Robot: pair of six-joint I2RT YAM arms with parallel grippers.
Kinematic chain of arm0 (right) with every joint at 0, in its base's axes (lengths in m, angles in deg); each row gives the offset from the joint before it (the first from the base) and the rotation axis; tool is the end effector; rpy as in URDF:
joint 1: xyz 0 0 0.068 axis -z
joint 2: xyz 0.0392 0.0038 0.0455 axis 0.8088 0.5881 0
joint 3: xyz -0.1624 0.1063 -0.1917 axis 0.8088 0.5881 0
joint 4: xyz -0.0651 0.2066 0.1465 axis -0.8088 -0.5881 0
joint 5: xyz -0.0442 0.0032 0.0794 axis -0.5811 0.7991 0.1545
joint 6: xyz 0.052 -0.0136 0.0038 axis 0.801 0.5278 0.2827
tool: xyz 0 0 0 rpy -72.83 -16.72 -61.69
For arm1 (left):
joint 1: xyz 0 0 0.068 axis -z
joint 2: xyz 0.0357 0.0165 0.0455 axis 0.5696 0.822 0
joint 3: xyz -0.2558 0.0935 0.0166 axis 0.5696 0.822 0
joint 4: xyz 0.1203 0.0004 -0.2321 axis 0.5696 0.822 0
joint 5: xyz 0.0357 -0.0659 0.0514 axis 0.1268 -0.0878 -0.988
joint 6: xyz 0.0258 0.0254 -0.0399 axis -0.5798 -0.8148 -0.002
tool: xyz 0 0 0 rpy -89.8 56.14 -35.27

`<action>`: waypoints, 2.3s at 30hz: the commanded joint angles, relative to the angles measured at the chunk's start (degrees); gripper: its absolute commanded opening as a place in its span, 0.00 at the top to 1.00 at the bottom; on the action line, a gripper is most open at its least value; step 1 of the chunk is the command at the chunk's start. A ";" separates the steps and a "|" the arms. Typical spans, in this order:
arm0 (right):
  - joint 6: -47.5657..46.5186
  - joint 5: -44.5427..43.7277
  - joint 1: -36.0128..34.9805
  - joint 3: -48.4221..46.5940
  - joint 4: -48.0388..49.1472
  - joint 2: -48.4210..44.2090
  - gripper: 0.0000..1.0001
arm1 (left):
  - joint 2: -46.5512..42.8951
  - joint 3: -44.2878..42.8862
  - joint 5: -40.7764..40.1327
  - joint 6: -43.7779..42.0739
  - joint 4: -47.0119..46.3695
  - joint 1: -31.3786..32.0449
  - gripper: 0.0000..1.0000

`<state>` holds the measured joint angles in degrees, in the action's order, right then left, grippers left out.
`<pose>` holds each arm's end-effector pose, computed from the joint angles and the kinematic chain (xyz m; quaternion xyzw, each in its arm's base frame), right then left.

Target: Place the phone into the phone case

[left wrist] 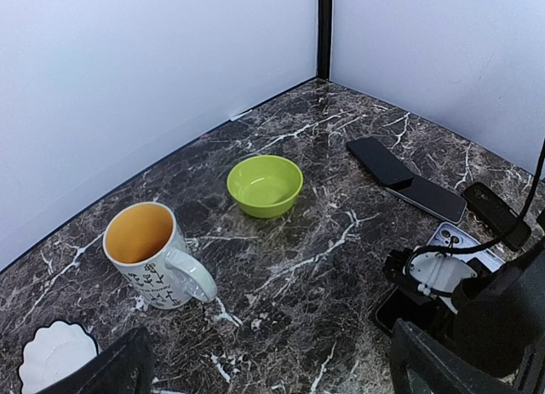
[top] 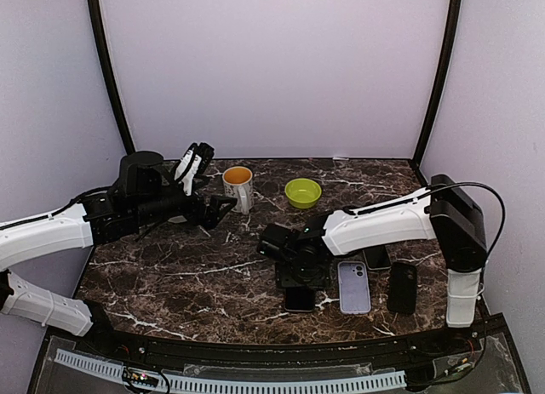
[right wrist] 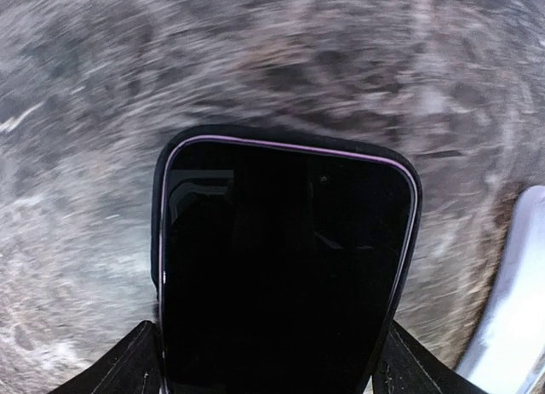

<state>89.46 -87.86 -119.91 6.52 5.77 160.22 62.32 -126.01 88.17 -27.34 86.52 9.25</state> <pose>0.1624 0.3420 0.1531 -0.0164 0.9881 0.0246 0.1512 0.1951 -0.1872 0.3137 0.3044 0.7266 -0.2117 0.5784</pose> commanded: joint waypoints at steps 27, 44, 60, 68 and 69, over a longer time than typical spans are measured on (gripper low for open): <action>-7.08 -3.97 -1.72 -11.16 -3.01 -1.24 0.02 | -1.82 0.68 -0.77 -0.97 -0.89 -0.26 0.01; 1.93 3.16 5.02 23.04 4.24 -20.21 0.49 | -1.53 0.82 -0.46 -1.34 -0.86 -0.22 0.01; -0.64 4.46 4.13 17.43 3.33 -13.82 1.00 | -1.50 0.89 0.02 -1.08 -0.90 -0.24 0.01; -1.37 2.81 2.56 8.35 2.39 -10.83 1.00 | -1.75 0.89 0.25 -1.07 -0.86 -0.28 0.01; -1.43 2.75 2.56 7.65 2.78 -10.19 1.00 | -1.77 0.89 0.19 -1.03 -0.86 -0.28 0.01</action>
<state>88.58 -84.31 -116.72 17.65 7.06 148.40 61.41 -125.82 88.15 -27.82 86.47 9.27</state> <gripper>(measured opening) 0.010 0.988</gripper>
